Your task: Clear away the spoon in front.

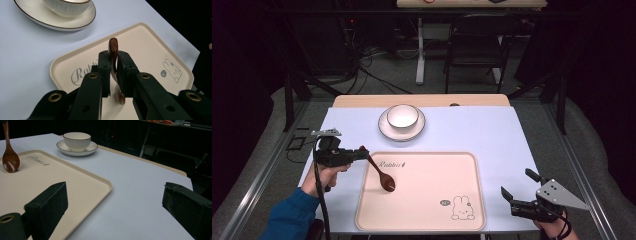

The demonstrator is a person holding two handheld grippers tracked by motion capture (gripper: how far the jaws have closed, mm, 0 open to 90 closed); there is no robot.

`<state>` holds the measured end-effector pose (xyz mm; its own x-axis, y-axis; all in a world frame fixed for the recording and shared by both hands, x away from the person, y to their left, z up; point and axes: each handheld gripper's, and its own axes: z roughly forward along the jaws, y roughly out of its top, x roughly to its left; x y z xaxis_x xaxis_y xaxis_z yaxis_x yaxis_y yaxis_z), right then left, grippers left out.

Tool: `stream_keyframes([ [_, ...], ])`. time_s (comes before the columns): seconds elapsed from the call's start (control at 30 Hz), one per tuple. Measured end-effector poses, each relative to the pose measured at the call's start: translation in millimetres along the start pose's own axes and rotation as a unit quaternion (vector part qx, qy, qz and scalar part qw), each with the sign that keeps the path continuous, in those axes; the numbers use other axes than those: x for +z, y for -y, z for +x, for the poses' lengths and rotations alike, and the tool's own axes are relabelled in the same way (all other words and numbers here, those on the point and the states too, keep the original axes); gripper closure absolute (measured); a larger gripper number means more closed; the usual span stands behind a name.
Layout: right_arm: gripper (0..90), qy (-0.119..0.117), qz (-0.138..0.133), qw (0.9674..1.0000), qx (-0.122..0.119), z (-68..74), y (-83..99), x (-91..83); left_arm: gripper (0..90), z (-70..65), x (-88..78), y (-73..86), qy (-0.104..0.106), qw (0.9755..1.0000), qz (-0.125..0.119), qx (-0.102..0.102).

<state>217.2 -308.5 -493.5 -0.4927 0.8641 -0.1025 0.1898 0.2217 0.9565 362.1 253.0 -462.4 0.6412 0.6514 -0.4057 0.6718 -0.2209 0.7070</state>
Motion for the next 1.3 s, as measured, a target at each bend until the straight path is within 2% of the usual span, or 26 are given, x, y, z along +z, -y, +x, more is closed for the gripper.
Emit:
stream_keyframes([
  [0.47, 5.6, 0.0, 0.001, 1.0, 0.0, -0.1, 0.0, 0.2, 76.7, 16.6, 16.6, -3.2, -0.016, 0.9997, 0.003, -0.016],
  [0.63, 5.5, 0.001, 0.001, 1.0, 0.001, -0.2, 0.1, 0.2, 75.9, 19.7, 23.1, -6.7, -0.02, 0.9997, 0.006, -0.016],
  [0.87, 5.6, 0.0, 0.001, 1.0, 0.0, -0.2, 0.1, 0.3, 75.1, 22.3, 36.3, -15.4, -0.021, 0.9993, 0.028, -0.008],
  [0.97, 5.6, 0.0, 0.0, 1.0, 0.001, -0.3, 0.2, 0.1, 75.6, 22.8, 43.3, -16.8, -0.03, 0.9988, 0.039, -0.006],
  [1.3, 5.6, 0.0, 0.001, 1.0, -0.001, 0.2, -0.3, 0.2, 73.4, 24.7, 61.6, -8.2, -0.041, 0.9971, 0.063, -0.014],
])
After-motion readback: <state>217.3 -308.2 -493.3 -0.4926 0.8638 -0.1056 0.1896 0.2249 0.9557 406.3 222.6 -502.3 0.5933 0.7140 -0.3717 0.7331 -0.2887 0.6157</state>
